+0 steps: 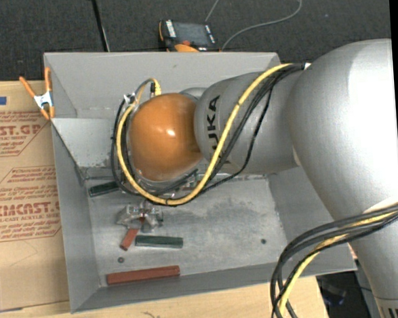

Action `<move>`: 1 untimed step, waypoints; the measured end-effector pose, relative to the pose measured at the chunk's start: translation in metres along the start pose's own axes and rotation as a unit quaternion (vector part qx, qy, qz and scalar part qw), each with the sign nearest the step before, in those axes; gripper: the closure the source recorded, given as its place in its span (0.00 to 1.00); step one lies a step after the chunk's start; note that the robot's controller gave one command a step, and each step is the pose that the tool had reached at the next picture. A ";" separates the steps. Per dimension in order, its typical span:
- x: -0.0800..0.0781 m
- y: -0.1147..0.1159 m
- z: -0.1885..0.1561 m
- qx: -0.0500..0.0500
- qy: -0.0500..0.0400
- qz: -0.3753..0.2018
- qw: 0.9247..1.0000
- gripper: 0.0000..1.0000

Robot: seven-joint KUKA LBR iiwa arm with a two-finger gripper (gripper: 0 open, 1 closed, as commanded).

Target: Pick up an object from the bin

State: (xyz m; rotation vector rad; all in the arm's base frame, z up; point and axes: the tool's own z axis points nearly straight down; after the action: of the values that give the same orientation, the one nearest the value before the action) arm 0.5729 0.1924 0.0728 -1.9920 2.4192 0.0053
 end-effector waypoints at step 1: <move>-0.029 -0.004 0.000 -0.003 0.004 0.006 1.000 1.00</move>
Offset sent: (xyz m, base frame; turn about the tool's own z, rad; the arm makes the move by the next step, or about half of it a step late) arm 0.0099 0.0251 -0.0006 0.0106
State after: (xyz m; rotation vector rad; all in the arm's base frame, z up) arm 0.5824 0.2197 0.0727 -1.9825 2.4396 0.0052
